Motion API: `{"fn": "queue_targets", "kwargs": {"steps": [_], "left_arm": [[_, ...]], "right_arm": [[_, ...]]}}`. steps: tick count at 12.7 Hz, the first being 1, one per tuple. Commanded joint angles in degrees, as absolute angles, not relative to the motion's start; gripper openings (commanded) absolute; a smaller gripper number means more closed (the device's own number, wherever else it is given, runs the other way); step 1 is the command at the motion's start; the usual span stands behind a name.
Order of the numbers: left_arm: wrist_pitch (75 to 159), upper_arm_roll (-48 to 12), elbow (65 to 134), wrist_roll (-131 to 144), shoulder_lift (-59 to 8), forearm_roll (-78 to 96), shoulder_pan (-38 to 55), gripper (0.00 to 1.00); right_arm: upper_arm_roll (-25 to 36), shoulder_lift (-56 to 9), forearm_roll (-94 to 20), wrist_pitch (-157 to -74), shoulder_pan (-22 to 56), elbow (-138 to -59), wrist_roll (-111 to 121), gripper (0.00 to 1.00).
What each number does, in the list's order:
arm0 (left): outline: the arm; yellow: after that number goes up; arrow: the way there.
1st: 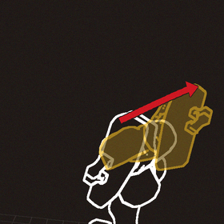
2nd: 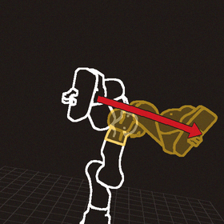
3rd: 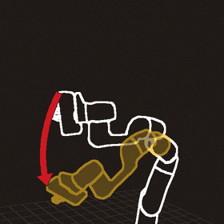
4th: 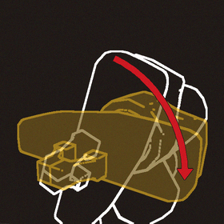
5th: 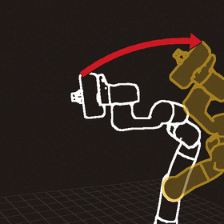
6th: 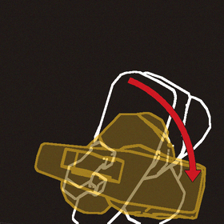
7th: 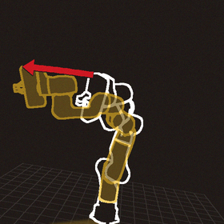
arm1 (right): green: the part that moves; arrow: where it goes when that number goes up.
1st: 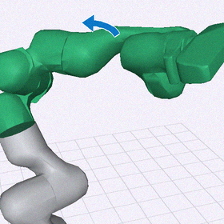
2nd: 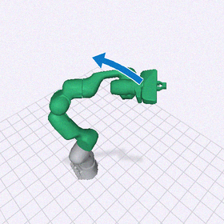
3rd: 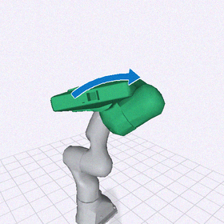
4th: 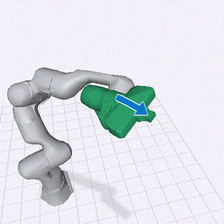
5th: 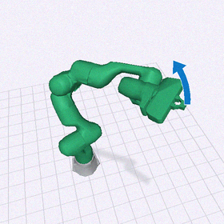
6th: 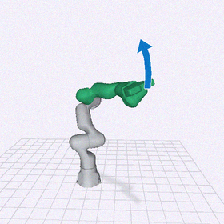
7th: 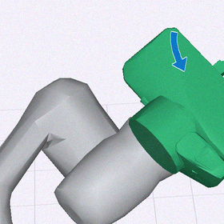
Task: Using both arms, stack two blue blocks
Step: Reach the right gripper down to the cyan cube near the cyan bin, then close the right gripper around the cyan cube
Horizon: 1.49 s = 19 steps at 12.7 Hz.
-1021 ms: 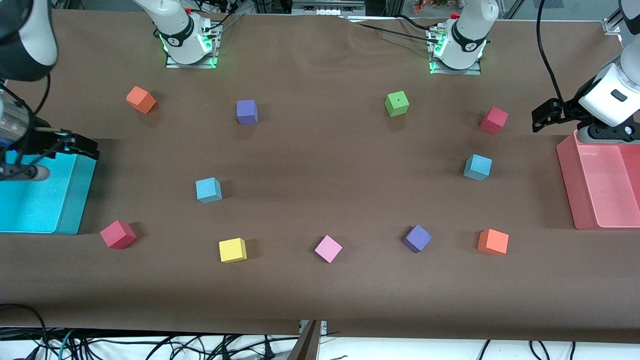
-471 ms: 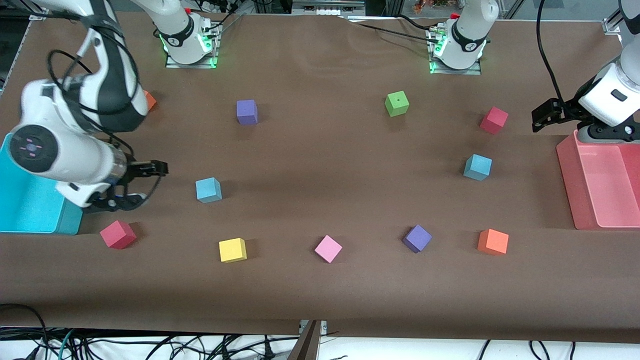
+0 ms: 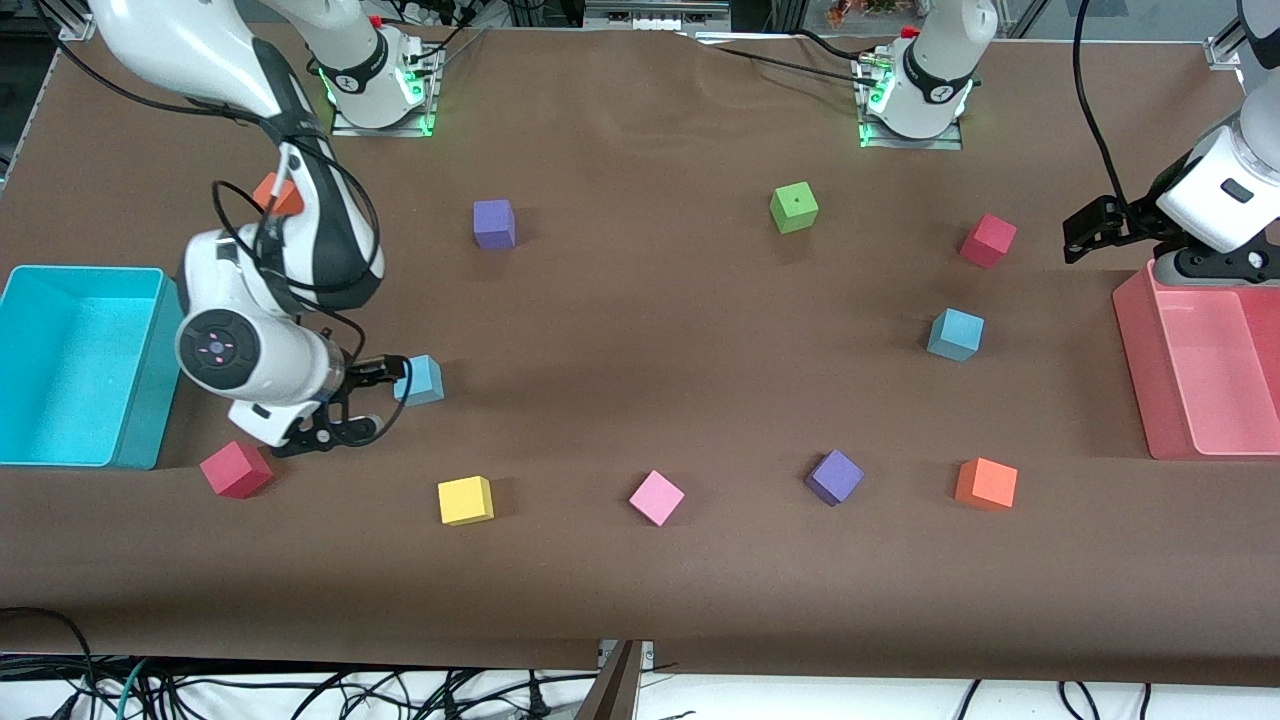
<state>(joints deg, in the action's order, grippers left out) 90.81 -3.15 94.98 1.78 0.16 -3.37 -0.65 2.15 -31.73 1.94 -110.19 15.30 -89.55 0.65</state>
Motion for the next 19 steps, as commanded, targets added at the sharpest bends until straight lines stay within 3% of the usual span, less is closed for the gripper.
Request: {"fn": "queue_targets", "kwargs": {"steps": [1, 9, 19], "left_arm": [[90.09, -2.9, 95.27, 2.2, 0.97, -2.29, -0.35, 1.0], [90.09, -2.9, 95.27, 2.11, 0.97, -2.29, -0.44, 1.0], [90.09, -2.81, 95.27, 2.11, 0.97, -2.2, -0.44, 1.0]], "right_arm": [[0.8, -32.86, 0.71, -112.58, 15.12, -91.14, 2.28, 1.0], [0.79, -33.84, -2.11, -124.09, 15.03, -98.87, 4.48, 1.0], [0.7, -34.45, -2.2, -124.54, 15.12, -100.28, 4.48, 1.0]]}}
